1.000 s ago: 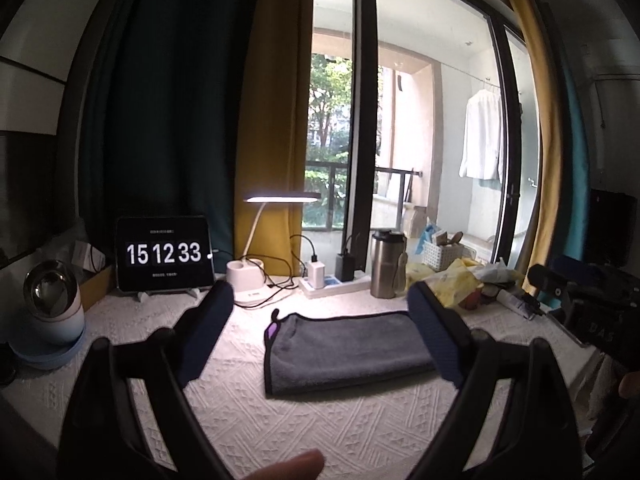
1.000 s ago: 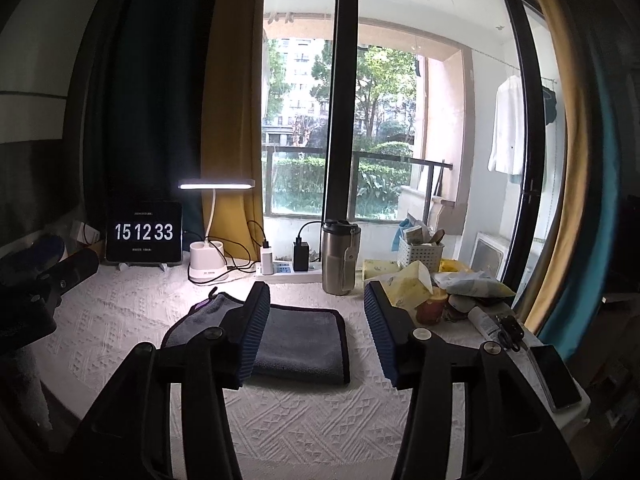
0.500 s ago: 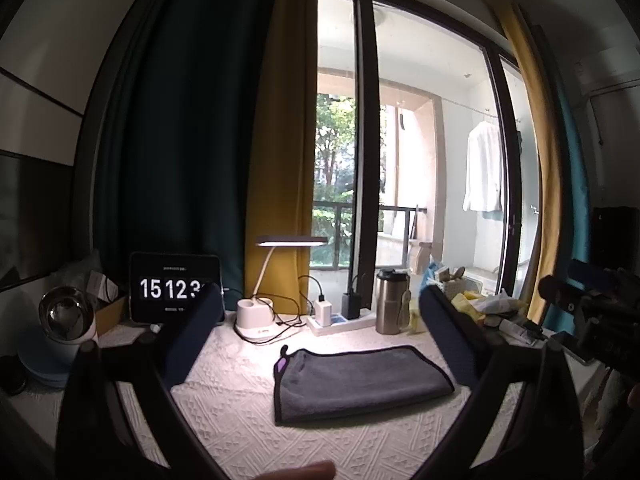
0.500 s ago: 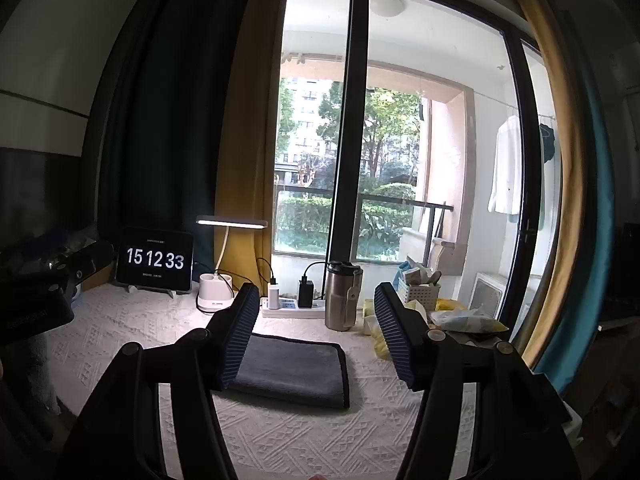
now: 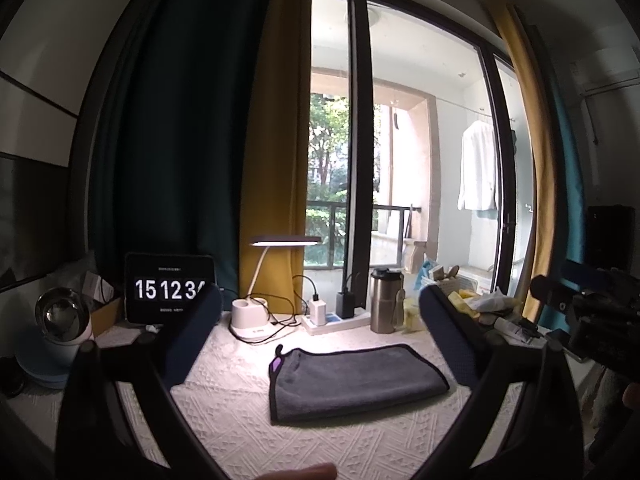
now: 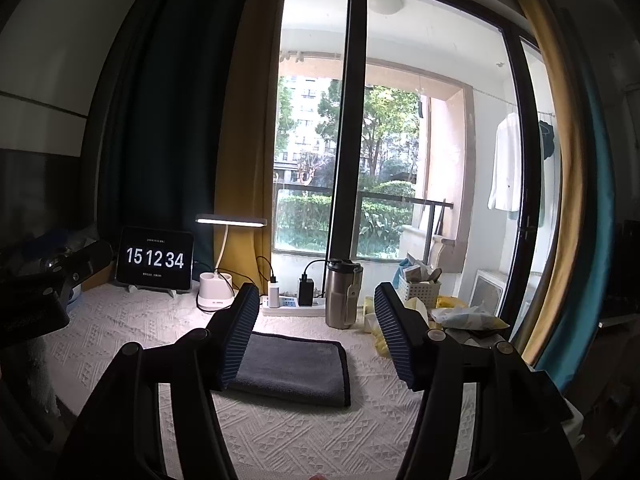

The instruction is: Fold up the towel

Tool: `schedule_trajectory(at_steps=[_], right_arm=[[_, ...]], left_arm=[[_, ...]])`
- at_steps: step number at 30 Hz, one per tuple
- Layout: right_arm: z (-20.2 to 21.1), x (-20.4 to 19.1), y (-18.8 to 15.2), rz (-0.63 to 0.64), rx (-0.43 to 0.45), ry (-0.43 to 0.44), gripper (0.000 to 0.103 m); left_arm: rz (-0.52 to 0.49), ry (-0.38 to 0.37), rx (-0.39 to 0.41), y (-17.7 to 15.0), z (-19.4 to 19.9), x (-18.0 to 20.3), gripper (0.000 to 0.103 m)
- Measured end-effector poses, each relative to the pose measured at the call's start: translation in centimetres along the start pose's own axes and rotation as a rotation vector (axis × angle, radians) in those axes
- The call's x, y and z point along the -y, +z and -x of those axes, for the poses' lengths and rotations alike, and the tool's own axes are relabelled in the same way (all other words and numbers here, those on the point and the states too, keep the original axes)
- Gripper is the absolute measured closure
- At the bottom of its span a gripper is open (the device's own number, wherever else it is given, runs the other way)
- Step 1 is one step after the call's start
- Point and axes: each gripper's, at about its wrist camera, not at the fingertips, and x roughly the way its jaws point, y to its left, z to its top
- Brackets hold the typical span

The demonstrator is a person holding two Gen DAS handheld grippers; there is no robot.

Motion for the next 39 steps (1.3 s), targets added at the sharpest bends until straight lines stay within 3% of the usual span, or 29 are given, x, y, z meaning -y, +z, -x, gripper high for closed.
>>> schedule_trajectory(at_steps=[39], right_arm=[[-1.0, 0.0, -0.6, -0.014, -0.041, 0.006, 0.040]], left_arm=[[-0.003, -0.018, -0.027, 0.0, -0.5, 0.4, 0.003]])
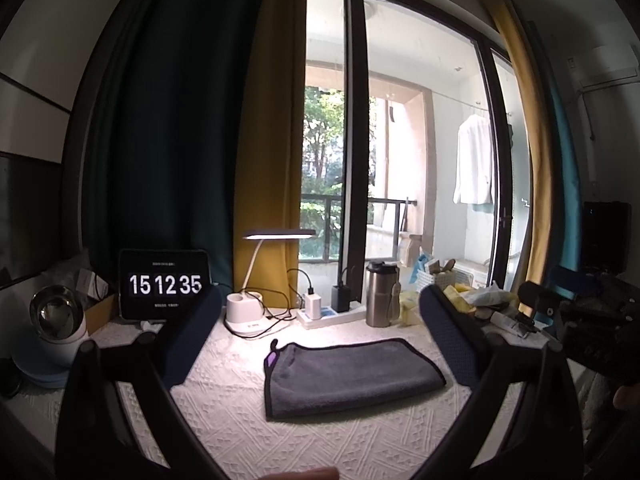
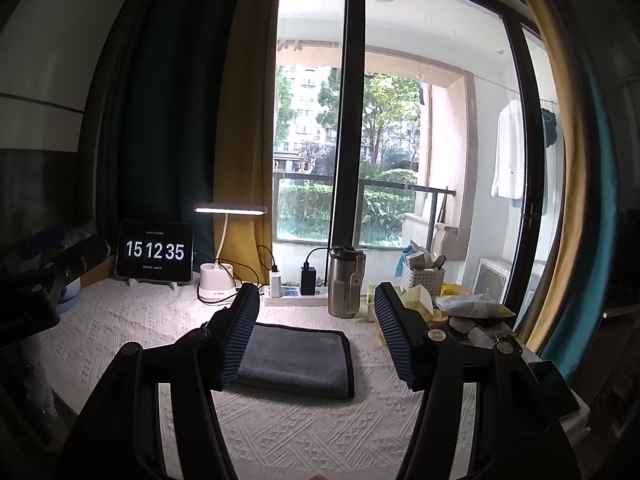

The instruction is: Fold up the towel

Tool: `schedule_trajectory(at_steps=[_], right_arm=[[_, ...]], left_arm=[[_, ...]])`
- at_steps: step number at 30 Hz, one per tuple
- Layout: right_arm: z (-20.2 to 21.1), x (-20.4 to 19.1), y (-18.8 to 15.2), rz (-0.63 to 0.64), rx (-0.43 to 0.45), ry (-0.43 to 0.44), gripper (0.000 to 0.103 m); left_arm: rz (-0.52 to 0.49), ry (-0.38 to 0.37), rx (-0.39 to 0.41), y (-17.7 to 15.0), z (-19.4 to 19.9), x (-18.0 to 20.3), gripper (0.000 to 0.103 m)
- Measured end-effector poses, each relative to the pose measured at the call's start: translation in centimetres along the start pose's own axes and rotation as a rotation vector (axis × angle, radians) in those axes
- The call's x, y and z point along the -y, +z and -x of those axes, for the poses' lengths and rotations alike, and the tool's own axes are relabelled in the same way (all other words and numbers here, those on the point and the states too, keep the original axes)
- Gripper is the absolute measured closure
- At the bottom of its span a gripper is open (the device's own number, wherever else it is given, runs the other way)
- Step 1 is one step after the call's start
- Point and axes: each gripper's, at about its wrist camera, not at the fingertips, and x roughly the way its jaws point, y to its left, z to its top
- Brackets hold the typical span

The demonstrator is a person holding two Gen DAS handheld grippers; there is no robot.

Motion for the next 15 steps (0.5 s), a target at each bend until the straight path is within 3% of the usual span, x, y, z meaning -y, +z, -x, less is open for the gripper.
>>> schedule_trajectory(at_steps=[15], right_arm=[[-0.19, -0.27, -0.07, 0.001, -0.007, 0.003, 0.040]], left_arm=[[0.005, 0.000, -0.008, -0.17, -0.23, -0.31, 0.003]])
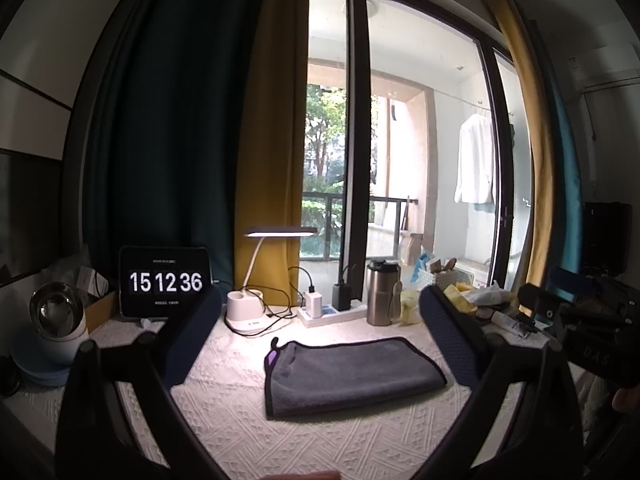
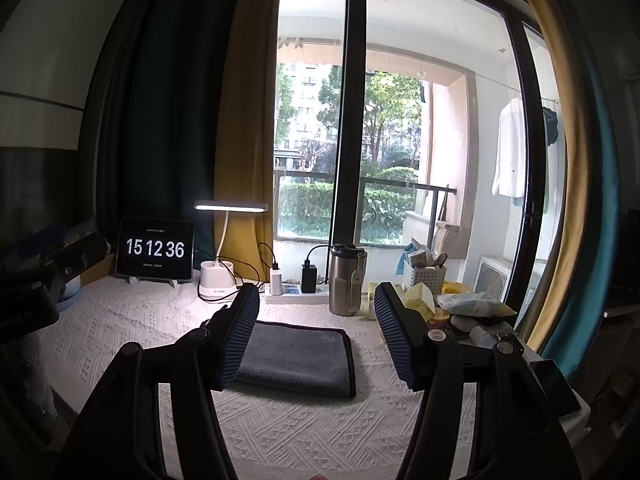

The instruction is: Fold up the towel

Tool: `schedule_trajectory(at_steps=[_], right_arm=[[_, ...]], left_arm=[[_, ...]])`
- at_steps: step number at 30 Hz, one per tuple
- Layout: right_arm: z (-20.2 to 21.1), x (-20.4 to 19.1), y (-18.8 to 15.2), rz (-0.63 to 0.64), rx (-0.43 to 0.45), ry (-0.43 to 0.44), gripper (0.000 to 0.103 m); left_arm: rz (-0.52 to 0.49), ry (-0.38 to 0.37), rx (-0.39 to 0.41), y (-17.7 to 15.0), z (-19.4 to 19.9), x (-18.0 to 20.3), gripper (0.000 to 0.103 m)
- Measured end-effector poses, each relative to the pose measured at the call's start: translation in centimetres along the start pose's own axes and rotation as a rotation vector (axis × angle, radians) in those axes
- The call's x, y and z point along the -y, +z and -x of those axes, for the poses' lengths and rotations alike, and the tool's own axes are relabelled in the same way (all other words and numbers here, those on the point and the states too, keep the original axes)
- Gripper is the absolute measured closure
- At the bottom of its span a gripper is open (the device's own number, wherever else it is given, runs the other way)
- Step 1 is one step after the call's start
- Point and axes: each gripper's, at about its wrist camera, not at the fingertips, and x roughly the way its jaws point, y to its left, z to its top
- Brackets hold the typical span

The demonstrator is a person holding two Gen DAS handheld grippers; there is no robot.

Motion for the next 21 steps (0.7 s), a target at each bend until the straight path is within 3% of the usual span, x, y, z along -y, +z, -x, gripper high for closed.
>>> schedule_trajectory(at_steps=[21], right_arm=[[-0.19, -0.12, -0.14, 0.002, -0.002, 0.008, 0.040]], left_arm=[[0.014, -0.032, -0.002, -0.33, -0.15, 0.06, 0.003]])
